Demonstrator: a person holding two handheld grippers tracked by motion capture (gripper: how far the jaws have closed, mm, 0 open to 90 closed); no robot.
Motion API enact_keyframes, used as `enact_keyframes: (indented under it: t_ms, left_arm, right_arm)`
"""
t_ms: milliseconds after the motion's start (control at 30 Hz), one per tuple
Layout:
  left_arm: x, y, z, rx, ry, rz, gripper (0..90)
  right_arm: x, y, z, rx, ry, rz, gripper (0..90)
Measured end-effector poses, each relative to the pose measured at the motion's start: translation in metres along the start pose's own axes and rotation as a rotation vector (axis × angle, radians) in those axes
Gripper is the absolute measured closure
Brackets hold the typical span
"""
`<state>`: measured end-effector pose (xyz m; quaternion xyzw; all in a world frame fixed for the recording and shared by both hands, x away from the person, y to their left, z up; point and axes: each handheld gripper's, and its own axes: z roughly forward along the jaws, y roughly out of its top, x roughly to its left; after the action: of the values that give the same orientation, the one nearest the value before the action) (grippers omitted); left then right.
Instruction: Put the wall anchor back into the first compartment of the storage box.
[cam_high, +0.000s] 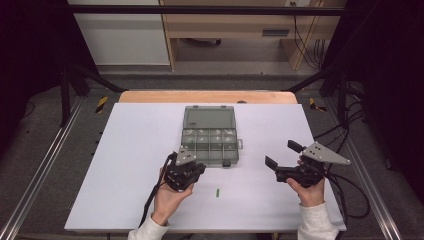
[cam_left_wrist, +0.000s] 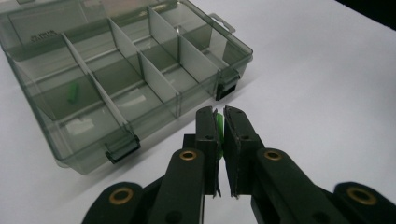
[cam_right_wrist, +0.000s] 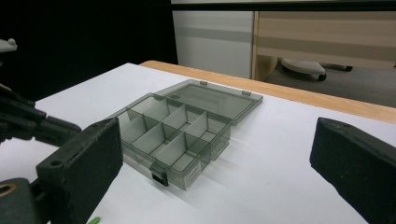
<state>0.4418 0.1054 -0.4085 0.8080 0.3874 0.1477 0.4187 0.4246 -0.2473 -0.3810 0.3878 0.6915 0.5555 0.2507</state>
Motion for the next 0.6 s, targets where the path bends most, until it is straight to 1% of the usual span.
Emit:
enact_keyframes:
  t_ms: [33, 67, 100, 133, 167, 200, 233, 333, 400, 467, 533, 600]
  left_arm:
    - [0.002, 0.002, -0.001, -0.004, 0.0, -0.001, 83.9]
    - [0.003, 0.005, -0.003, -0.005, -0.001, 0.008, 83.9]
    - [0.005, 0.008, -0.004, -0.017, -0.002, 0.004, 83.9]
    - [0.006, 0.01, -0.006, -0.015, 0.001, 0.014, 83.9]
    - [0.007, 0.012, -0.006, -0.024, 0.005, 0.011, 83.9]
    - [0.008, 0.015, -0.008, -0.022, 0.005, 0.021, 83.9]
    - [0.009, 0.016, -0.008, -0.031, 0.006, 0.016, 83.9]
    - [0.015, 0.025, -0.011, -0.035, 0.011, 0.029, 83.9]
    - [0.017, 0.029, -0.011, -0.045, 0.024, 0.029, 83.9]
    - [0.022, 0.034, -0.011, -0.051, 0.027, 0.027, 83.9]
    - [0.026, 0.038, -0.012, -0.054, 0.034, 0.033, 83.9]
    - [0.031, 0.041, -0.013, -0.069, 0.034, 0.03, 83.9]
  right_arm:
    - [0.0, 0.0, 0.0, -0.001, 0.002, 0.003, 2.9]
    - [0.0, 0.0, 0.0, -0.001, 0.001, 0.001, 3.0]
    - [0.0, 0.0, 0.0, -0.001, 0.001, 0.001, 2.9]
    - [0.0, 0.0, 0.0, -0.002, 0.0, 0.001, 2.9]
    - [0.0, 0.0, 0.0, 0.0, 0.0, 0.001, 2.9]
    - [0.0, 0.0, 0.0, -0.001, 0.001, 0.001, 2.9]
    - [0.0, 0.0, 0.0, 0.0, 0.002, 0.002, 2.9]
    - [0.0, 0.0, 0.0, 0.0, 0.001, 0.001, 2.9]
    - [0.0, 0.0, 0.0, -0.002, 0.0, 0.001, 2.9]
    - [0.0, 0.0, 0.0, -0.001, -0.001, 0.0, 2.9]
    - [-0.001, 0.0, 0.0, 0.002, -0.002, 0.001, 2.9]
    - [-0.001, 0.0, 0.0, 0.003, -0.001, 0.0, 2.9]
